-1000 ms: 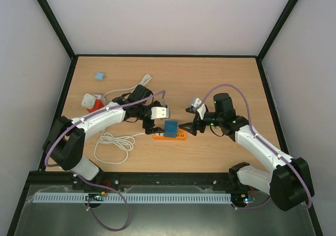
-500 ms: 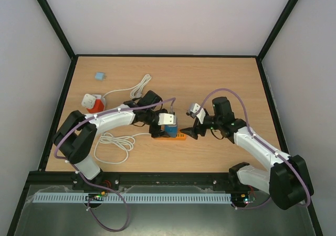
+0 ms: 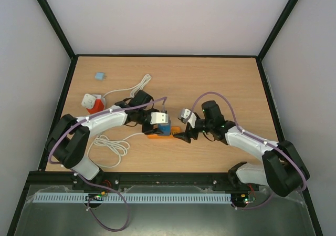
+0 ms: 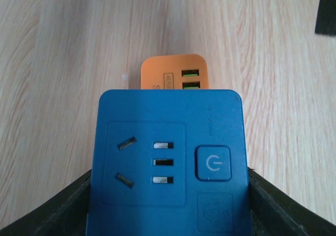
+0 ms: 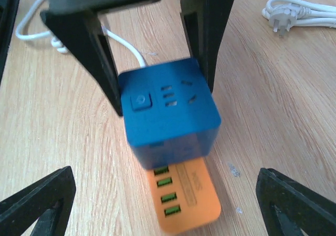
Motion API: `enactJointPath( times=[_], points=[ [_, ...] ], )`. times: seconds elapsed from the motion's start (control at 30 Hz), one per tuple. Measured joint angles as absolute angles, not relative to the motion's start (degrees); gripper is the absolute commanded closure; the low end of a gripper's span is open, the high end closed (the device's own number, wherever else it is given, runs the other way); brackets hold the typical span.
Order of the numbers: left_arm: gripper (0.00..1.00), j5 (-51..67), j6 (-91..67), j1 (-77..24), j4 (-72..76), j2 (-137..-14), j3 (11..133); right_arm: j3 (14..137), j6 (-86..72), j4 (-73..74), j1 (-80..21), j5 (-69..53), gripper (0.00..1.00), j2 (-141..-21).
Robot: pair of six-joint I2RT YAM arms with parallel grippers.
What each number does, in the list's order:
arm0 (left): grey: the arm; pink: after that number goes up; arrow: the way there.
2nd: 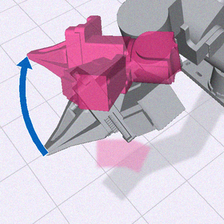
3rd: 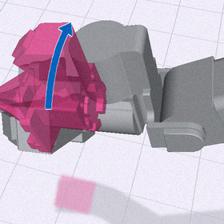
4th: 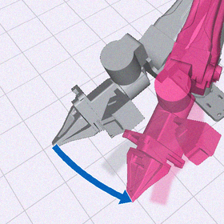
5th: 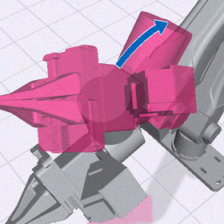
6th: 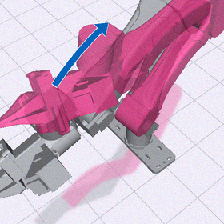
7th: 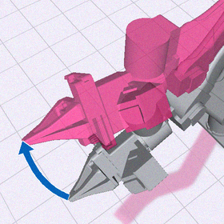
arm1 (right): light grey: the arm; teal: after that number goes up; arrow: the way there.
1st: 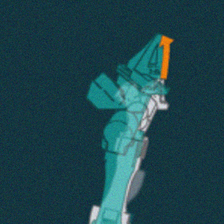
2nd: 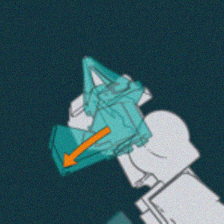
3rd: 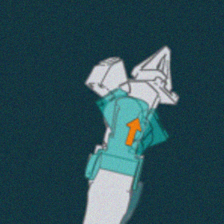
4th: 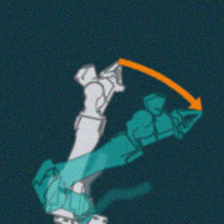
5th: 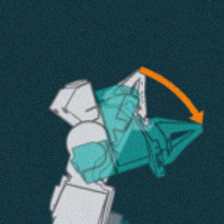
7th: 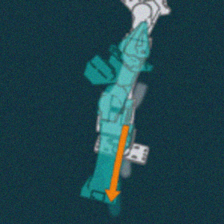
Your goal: Pull the plug off the socket
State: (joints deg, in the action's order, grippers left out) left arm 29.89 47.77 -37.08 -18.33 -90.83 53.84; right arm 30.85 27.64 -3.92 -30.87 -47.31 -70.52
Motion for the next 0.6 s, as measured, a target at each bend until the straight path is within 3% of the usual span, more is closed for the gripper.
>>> enactJointPath(
  times=[0.6],
  points=[
    [0.53, 32.2, 54.5, -32.0, -22.7, -87.8, 51.5, 29.6, 28.6, -14.4, -36.4, -42.6, 0.11, -82.1]
  ],
)
